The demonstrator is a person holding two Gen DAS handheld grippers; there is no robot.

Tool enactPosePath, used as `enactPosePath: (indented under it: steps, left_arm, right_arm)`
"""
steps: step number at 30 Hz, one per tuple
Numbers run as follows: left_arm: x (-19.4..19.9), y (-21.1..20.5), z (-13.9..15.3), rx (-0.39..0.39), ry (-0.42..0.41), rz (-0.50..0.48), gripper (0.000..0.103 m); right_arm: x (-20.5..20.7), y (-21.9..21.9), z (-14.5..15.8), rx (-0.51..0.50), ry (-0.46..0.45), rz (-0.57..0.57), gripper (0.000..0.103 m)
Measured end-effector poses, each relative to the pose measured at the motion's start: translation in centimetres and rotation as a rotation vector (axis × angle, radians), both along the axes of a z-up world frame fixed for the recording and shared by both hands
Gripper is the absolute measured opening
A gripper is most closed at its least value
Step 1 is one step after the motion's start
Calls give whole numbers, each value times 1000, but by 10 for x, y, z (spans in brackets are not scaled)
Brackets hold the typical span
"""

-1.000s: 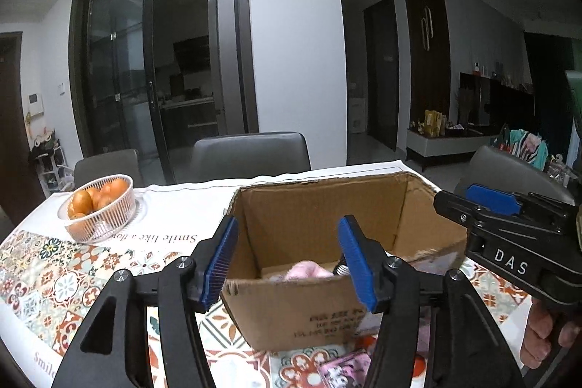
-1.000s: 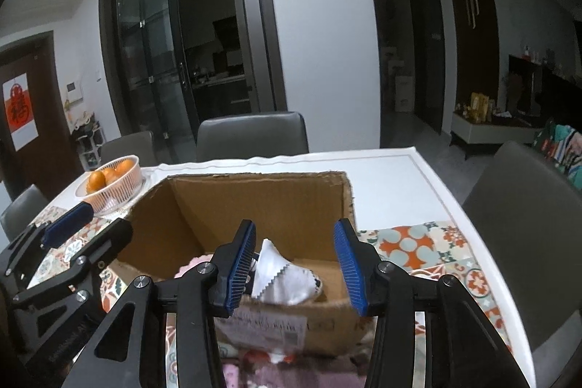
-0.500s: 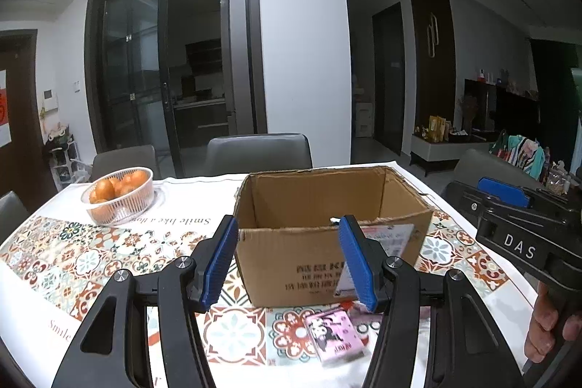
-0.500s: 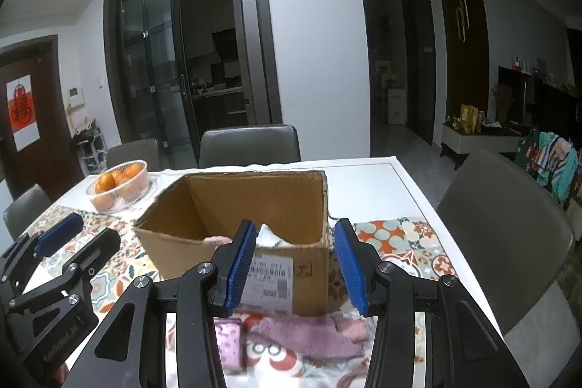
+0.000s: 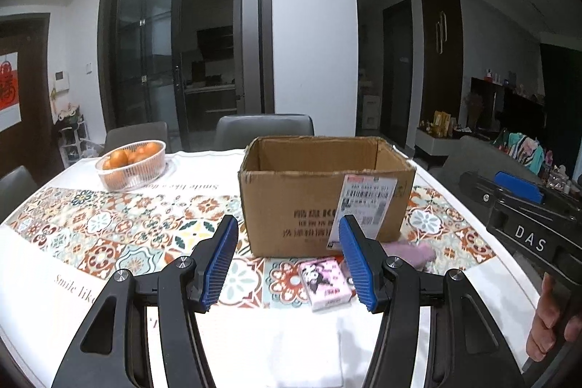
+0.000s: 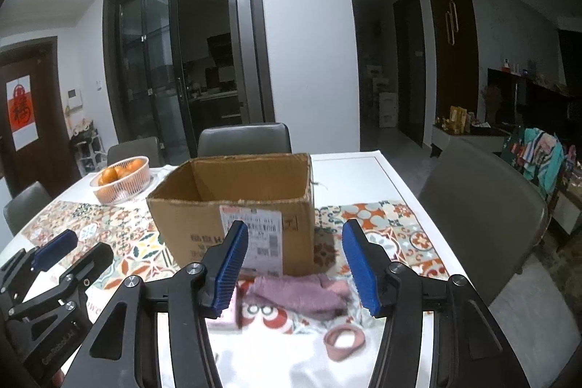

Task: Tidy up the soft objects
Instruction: 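Move both open tools back toward the remaining items on the table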

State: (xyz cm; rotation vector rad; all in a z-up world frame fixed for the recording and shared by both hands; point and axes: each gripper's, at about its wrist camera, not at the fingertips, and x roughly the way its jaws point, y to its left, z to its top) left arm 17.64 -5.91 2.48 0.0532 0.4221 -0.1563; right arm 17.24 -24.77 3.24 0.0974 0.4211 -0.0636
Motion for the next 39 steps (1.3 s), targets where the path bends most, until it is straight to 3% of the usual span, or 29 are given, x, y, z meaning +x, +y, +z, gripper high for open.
enactPosePath:
  steps: [6, 18, 39]
  left_arm:
    - [-12, 6, -17, -24, 55, 4, 57]
    - [-31, 2, -58, 17, 169, 2, 57]
    - [-7, -12, -115, 35, 369, 5, 57]
  right_arm:
    - [-15, -2, -12, 28, 24, -6, 55]
    - [-30, -4, -48, 7, 111, -40, 55]
    - [-12, -18, -105, -1, 280, -64, 55]
